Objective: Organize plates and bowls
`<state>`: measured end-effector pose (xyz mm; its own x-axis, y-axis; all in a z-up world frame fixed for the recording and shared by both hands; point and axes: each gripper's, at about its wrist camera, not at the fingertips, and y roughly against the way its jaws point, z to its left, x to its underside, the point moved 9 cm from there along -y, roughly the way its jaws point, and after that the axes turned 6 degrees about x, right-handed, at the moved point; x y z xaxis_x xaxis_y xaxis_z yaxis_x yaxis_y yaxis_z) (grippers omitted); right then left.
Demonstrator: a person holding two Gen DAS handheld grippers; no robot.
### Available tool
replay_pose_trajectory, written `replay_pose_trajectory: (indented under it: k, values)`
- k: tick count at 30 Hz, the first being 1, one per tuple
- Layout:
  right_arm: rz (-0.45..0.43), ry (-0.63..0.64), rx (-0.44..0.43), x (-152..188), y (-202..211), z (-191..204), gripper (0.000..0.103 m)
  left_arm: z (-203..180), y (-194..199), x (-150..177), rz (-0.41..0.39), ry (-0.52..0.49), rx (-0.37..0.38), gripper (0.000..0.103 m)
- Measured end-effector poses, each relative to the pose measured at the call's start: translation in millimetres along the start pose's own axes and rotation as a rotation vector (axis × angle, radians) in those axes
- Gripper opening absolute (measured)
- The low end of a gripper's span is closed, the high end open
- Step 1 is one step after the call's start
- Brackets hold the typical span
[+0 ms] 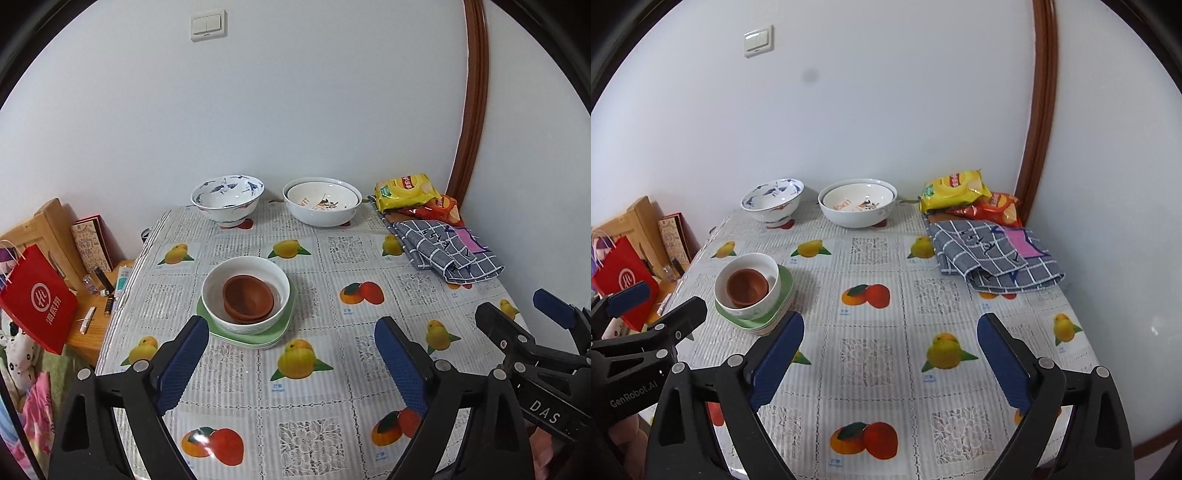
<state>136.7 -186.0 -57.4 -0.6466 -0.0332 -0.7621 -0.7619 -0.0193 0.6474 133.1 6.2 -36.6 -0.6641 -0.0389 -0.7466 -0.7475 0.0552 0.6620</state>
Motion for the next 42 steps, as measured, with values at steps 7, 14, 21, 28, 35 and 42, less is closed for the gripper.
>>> replay_pose_trajectory:
  k: [7,14,21,28,35,42]
  values:
    - [0.000,-0.001,-0.010,3.0,-0.6,-0.3,0.094,-6.9,-0.5,0.4,-0.001,0.000,0.000,0.091]
    - [-0.008,-0.005,-0.016,2.8,2.1,-1.7,0.094,-8.5,0.7,1.7,-0.001,-0.002,-0.005,0.091]
    - [-0.015,-0.008,-0.014,1.8,4.9,-2.2,0.094,-6.9,0.1,3.1,0.005,-0.002,-0.010,0.091]
    - [-0.015,0.001,-0.012,2.3,4.8,-1.1,0.094,-4.7,1.0,2.0,0.001,0.005,-0.012,0.091]
    - [-0.017,-0.001,-0.013,2.7,5.0,-2.1,0.094,-2.5,1.8,1.7,0.003,0.011,-0.012,0.091]
    - [-0.015,0.006,-0.015,3.2,5.2,0.2,0.094,-1.1,1.8,1.2,0.002,0.013,-0.015,0.091]
